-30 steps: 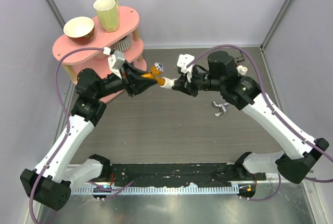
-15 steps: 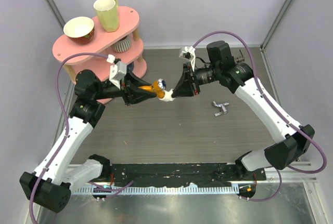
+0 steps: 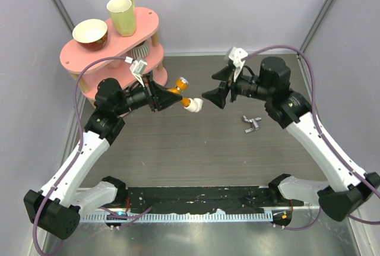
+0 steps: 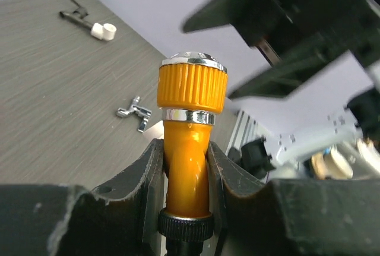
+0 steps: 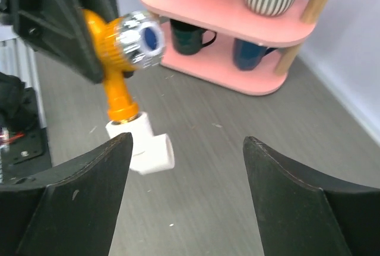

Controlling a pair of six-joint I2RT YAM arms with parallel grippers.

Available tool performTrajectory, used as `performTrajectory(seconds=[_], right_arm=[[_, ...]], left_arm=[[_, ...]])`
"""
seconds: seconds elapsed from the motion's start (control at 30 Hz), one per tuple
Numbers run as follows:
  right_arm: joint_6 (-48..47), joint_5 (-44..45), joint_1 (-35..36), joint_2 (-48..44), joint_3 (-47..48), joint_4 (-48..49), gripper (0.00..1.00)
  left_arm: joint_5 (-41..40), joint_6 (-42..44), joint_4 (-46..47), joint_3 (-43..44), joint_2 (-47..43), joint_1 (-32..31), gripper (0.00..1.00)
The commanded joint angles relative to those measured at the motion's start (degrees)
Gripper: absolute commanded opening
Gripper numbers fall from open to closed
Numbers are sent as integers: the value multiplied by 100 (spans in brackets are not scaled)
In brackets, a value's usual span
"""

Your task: Install the water faucets

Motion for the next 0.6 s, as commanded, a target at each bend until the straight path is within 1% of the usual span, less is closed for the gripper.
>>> performTrajectory(seconds=[0.0, 0.03, 0.07, 0.1, 0.23, 0.33, 0.4, 0.57], right_arm=[[-711, 816, 544, -675, -795, 1516, 83], [-896, 1009, 686, -781, -1005, 1630, 84], [-1063, 1420, 826, -799, -1068, 1631, 84], [-1387, 1581, 1097, -808, -1121, 1631, 86], [-1820, 1924, 1503, -598, -1201, 1430, 87], [-2188, 2495, 1767, -457, -1419, 1665, 88], [-2304, 2724, 1820, -351, -1499, 1780, 88], [-2480, 3199, 1856, -184, -1684, 2071, 88]], left_arm=[[-1329, -1327, 531, -4, -10, 9, 0], [-1392, -1485, 644, -22, -1, 9, 0], [-1444, -1765, 715, -31, 8, 9, 0], [-1471, -1942, 794, -74, 42, 9, 0], [-1585, -2549, 1268, -197, 95, 9, 0], [-1411, -2962, 1628, -250, 209, 17, 0], [-1340, -3225, 1796, -294, 254, 18, 0], [-1260, -3358, 2025, -321, 271, 9, 0]])
